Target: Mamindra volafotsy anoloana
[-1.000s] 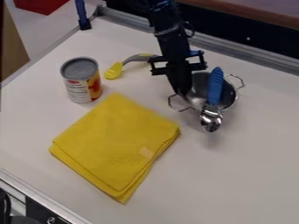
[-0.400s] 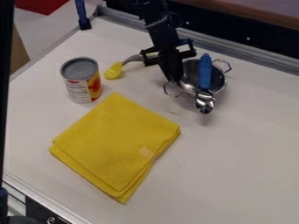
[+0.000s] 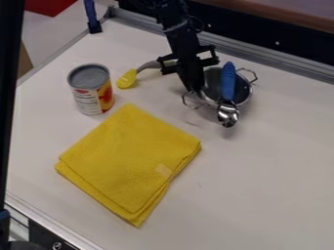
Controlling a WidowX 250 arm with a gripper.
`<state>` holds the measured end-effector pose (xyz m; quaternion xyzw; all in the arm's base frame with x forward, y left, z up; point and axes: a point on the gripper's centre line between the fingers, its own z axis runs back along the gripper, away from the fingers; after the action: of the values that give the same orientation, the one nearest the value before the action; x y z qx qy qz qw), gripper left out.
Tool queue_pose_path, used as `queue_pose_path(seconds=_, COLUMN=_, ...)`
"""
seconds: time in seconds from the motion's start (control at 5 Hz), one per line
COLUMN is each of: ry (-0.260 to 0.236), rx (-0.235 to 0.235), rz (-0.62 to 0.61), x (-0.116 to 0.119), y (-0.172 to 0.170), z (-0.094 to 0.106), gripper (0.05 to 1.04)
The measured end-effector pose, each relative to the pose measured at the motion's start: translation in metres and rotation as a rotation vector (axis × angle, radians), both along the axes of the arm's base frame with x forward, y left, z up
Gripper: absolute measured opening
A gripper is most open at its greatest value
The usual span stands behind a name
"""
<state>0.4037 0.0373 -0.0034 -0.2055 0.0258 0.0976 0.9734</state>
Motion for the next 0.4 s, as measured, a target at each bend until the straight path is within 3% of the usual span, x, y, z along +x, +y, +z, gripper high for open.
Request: queue_pose_path(seconds=0.4, ry=0.009, rx=-0.005, rz=0.010, x=-0.0015, y=0.0030, z=-0.0003, gripper=0.057)
